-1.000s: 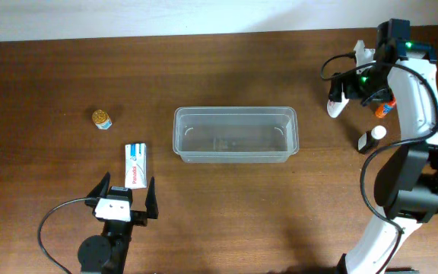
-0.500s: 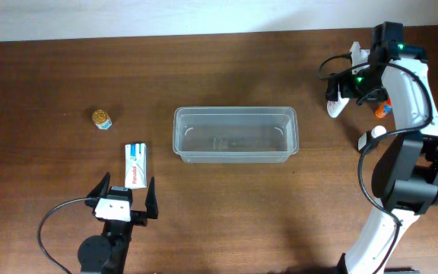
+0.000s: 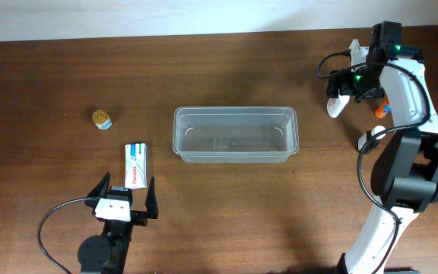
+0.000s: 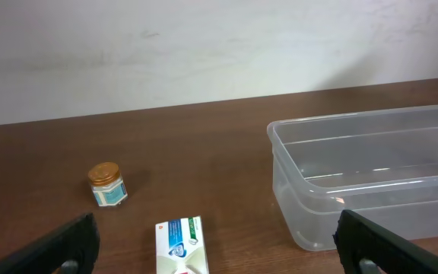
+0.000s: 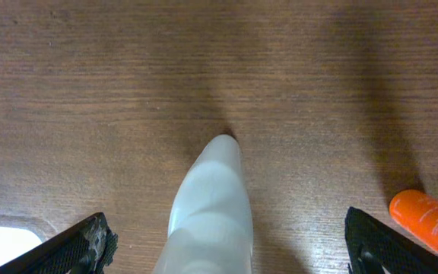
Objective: Pack container
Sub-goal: 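Lower the right gripper and close it on the white spray bottle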
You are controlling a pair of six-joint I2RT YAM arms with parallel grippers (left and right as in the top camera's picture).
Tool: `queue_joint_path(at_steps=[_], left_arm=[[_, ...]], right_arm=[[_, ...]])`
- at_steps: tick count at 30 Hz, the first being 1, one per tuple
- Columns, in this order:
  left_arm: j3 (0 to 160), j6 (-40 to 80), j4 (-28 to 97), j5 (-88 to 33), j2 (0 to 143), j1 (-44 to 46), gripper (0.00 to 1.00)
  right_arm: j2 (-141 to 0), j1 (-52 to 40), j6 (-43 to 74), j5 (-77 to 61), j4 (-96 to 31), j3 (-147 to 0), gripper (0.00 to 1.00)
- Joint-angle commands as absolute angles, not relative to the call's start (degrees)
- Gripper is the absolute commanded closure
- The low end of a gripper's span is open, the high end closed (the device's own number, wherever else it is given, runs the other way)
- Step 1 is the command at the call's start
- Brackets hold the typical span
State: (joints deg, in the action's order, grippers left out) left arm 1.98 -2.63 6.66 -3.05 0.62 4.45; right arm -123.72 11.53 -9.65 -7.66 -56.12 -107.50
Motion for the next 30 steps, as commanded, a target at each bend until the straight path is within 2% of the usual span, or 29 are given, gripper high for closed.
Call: queue_joint_path(at_steps=[1,9,17,22,27,30], left_arm=[[1.6,-3.5,6.6,-3.7,0.3,4.2,0.01],[1.6,-3.6,6.6,-3.7,0.3,4.2,0.01],[1.6,-3.6,6.6,-3.7,0.3,4.2,0.01],[1.6,-3.6,6.6,-3.7,0.3,4.2,0.01],[1.6,-3.6,6.6,-3.7,0.3,4.2,0.01],[1.6,-3.6,6.6,-3.7,0.3,4.2,0.01]], right_arm=[[-124.2,11.2,-10.1,-8.4,-55.2,-106.0,0.10],[-124.2,11.2,-10.1,-8.4,-54.3,-105.1,0.19],[-124.2,11.2,-10.1,-8.5,-53.7,-105.0,0.32],[-124.2,11.2,-10.1,-8.8,-53.1,-105.0,0.35],[-124.2,11.2,-10.1,-8.9,-53.1,-104.6,0.46],[-124.2,11.2,-10.1,-8.9,-52.4,-103.4,0.47]])
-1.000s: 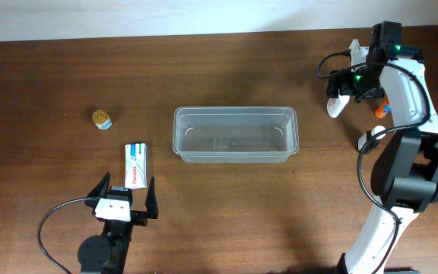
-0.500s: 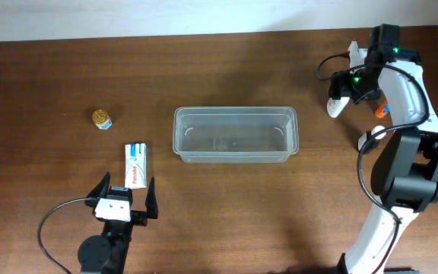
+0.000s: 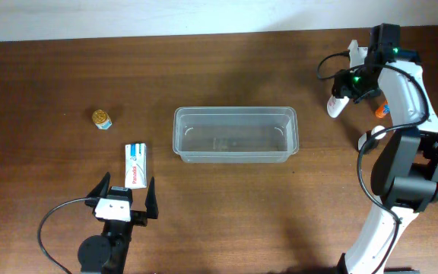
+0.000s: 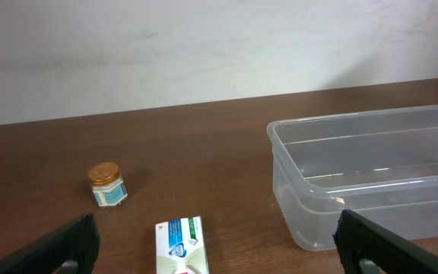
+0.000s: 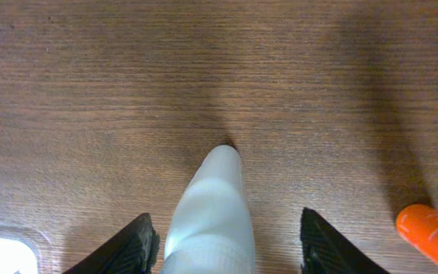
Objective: Pack container
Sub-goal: 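Lower the right gripper and close it on the white spray bottle, then lift the spray bottle and carry it over the clear container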
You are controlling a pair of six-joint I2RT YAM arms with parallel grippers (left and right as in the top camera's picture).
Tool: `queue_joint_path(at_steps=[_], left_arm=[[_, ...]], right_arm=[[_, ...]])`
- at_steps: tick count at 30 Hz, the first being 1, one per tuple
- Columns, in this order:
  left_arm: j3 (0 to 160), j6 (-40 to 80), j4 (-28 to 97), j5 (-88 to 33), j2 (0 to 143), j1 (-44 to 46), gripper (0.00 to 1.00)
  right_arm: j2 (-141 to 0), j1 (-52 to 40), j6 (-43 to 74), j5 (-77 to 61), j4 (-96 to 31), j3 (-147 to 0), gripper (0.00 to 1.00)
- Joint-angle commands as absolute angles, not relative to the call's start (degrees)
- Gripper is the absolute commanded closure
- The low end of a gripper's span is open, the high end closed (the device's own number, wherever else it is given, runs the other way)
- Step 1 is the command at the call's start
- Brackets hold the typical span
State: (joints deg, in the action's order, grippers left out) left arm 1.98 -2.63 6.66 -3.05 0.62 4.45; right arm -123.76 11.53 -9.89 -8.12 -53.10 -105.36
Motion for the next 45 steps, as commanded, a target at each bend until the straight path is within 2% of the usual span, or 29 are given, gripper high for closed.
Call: queue_joint_path(at_steps=[1,5,11,19,23,27,33,36,38,41,45], left_arm=[[1.6,-3.6,6.6,-3.7,0.3,4.2,0.01],[1.6,-3.6,6.6,-3.7,0.3,4.2,0.01],[1.6,-3.6,6.6,-3.7,0.3,4.2,0.01],[1.6,-3.6,6.6,-3.7,0.3,4.2,0.01],[1.6,-3.6,6.6,-3.7,0.3,4.2,0.01],[1.6,-3.6,6.6,-3.7,0.3,4.2,0.01],[1.6,-3.5,6.6,-3.7,0.3,4.2,0.01],[1.6,-3.6,6.6,-3.7,0.3,4.2,0.01],[1.6,-3.6,6.6,-3.7,0.3,4.2,0.01],[1.6,-3.6,6.6,-3.7,0.3,4.2,0.01],[1.6,-3.6,6.6,-3.7,0.3,4.2,0.01]], right_arm=[[-124.2,11.2,-10.1,-8.9,-52.1,-102.8,0.48],[-124.2,11.2,-10.1,-8.9,-50.9,-100.9,0.53],[-124.2,11.2,-10.1,-8.9,-50.0,-100.9,0.53],[-123.5,11.2,-10.1,-8.9,-50.0,-101.0,0.63],[-123.3,11.2,-10.0,-9.3,-51.2,-102.6,0.74],[-123.2,11.2,-8.5,-10.4,-54.2,-105.9,0.74],[-122.5,11.2,-6.8,-17.4,-65.8,-117.4,0.74],[-122.0,11.2,-6.8,-22.1,-75.8,-126.6,0.79],[-121.2,10.9,-6.8,-25.4,-86.7,-135.6,0.80],[-120.1,9.6,-6.9,-25.1,-95.4,-142.7,0.79],[-115.4,5.7,-5.5,-25.0,-97.3,-145.1,0.79]])
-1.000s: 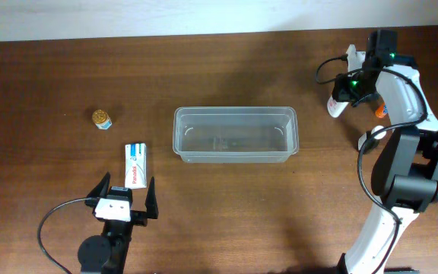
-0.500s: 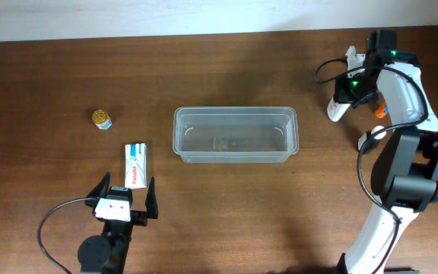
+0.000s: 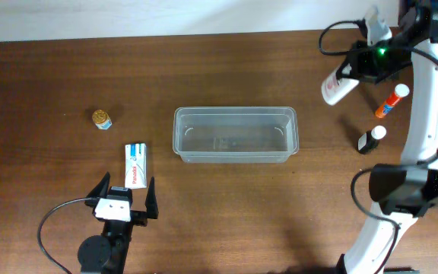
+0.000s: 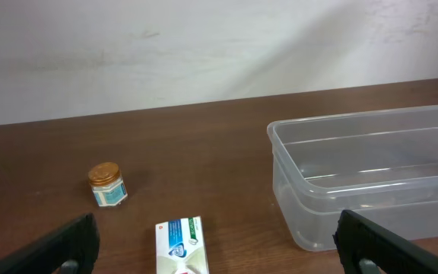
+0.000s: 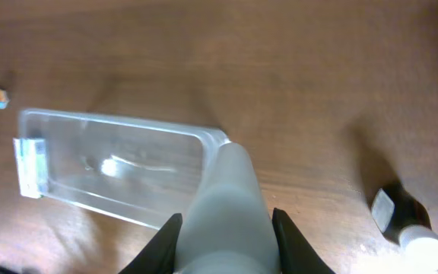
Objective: Pack container
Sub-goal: 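Lift the spray bottle and carry it over the clear container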
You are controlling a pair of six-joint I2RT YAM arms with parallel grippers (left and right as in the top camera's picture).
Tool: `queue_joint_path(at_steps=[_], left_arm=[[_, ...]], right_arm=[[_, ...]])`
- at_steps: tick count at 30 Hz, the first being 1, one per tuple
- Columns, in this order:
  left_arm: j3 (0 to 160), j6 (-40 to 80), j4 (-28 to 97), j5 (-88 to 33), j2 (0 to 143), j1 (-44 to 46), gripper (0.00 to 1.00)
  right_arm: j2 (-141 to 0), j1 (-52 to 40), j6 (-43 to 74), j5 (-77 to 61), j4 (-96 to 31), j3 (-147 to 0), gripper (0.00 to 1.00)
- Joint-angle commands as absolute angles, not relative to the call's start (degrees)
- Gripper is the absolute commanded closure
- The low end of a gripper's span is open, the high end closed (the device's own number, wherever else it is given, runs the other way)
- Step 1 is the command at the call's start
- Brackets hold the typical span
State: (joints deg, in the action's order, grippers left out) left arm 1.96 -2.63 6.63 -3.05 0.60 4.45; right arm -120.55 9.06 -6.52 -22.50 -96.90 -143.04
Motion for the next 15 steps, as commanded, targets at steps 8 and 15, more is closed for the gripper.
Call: queue_joint_path(at_steps=[8,15], left_arm=[[1.6,-3.6,6.6,-3.7,0.3,4.2,0.01],[1.6,-3.6,6.6,-3.7,0.3,4.2,0.01]], right_arm=[[-105.1,-10.2,3.6,-9.9,-97.3,-139.4,0.78],[-101.4,-18.7,13.2,2.9,-93.8,-123.5,0.77]])
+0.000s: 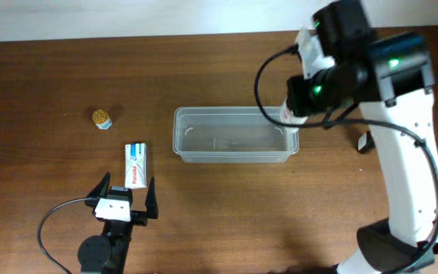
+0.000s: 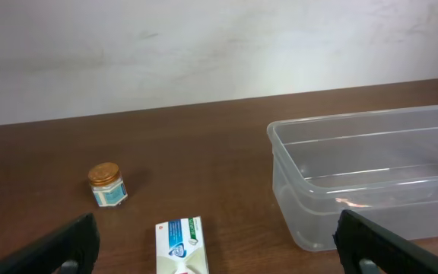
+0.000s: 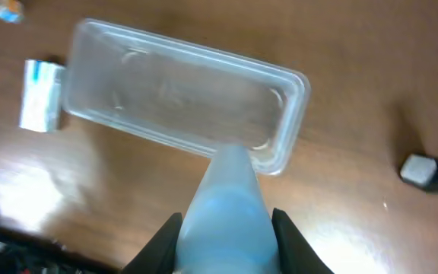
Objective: Pack container
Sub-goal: 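Lift the spray bottle and carry it over the clear container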
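Observation:
A clear plastic container [image 1: 234, 135] stands mid-table, also seen in the left wrist view [image 2: 371, 175] and from high above in the right wrist view [image 3: 181, 95]. My right gripper [image 3: 226, 228] is shut on a white bottle [image 3: 226, 202], held in the air over the container's right end; the overhead shows the bottle [image 1: 288, 113] under the arm. My left gripper [image 1: 125, 199] rests open near the front left, just behind a white toothpaste box [image 1: 134, 164] [image 2: 181, 245]. A small gold-lidded jar [image 1: 101, 119] [image 2: 107, 185] sits farther back left.
A small black bottle with a white cap [image 3: 428, 171] lies on the table right of the container, mostly hidden by my right arm in the overhead. A pale wall [image 2: 204, 46] runs behind the table's far edge.
My right gripper, still shut on the white bottle, has moved from the back right of the table to above the container's right end. The left arm has not moved.
My right gripper stood open around the white bottle lying at the back right. A second later its fingers were closer to the bottle. Then it held the bottle off the table, and now holds it over the container. The left arm stayed still throughout.

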You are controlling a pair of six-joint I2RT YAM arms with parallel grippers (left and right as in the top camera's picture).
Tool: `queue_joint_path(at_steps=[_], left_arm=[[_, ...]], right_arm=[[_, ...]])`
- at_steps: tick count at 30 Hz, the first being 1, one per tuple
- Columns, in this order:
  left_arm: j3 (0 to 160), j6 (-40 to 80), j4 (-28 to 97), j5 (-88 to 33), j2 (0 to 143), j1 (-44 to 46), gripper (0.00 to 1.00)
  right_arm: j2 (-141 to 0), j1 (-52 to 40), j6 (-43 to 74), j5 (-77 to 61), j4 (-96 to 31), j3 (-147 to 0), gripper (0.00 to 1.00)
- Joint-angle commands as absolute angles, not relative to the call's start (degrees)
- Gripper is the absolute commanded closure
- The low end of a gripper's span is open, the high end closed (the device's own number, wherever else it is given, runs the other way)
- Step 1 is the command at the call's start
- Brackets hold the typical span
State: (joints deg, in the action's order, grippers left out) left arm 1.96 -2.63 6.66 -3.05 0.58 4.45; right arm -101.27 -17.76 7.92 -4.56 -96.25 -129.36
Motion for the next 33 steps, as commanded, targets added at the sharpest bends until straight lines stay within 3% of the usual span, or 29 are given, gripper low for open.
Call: queue_joint_path(at_steps=[1,11,33], left_arm=[[1.6,-3.6,6.6,-3.7,0.3,4.2,0.01],[1.6,-3.6,6.6,-3.7,0.3,4.2,0.01],[1.6,-3.6,6.6,-3.7,0.3,4.2,0.01]], right_arm=[[-101.4,-18.8,13.8,2.6,-91.5,-120.6,0.78],[-101.6,-18.8,15.6,0.3,-70.1,-100.1,0.77],[-101.6,-18.7,18.5,3.5,-48.7,-81.1,0.73]])
